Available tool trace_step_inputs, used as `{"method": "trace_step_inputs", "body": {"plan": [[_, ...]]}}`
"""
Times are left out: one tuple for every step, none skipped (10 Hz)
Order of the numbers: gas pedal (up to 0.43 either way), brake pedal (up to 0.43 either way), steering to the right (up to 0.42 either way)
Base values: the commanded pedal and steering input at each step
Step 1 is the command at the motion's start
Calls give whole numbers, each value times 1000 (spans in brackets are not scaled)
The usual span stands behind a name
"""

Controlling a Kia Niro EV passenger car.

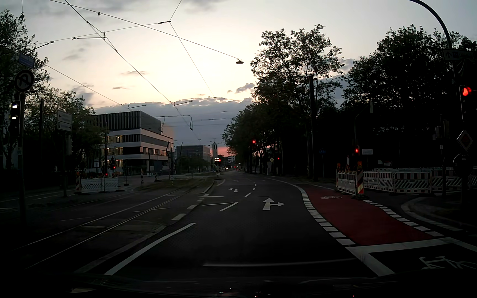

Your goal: Follow the waypoints while adhering to traffic rules and regulations

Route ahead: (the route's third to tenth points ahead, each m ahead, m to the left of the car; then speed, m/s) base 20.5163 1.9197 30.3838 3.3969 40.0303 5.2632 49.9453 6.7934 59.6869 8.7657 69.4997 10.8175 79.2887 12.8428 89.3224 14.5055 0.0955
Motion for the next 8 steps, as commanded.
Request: {"method": "trace_step_inputs", "body": {"plan": [[0, 220, 34], [0, 226, 34], [0, 226, 34], [0, 232, 34], [0, 238, 34], [0, 232, 34], [0, 244, 34], [0, 244, 34]]}}
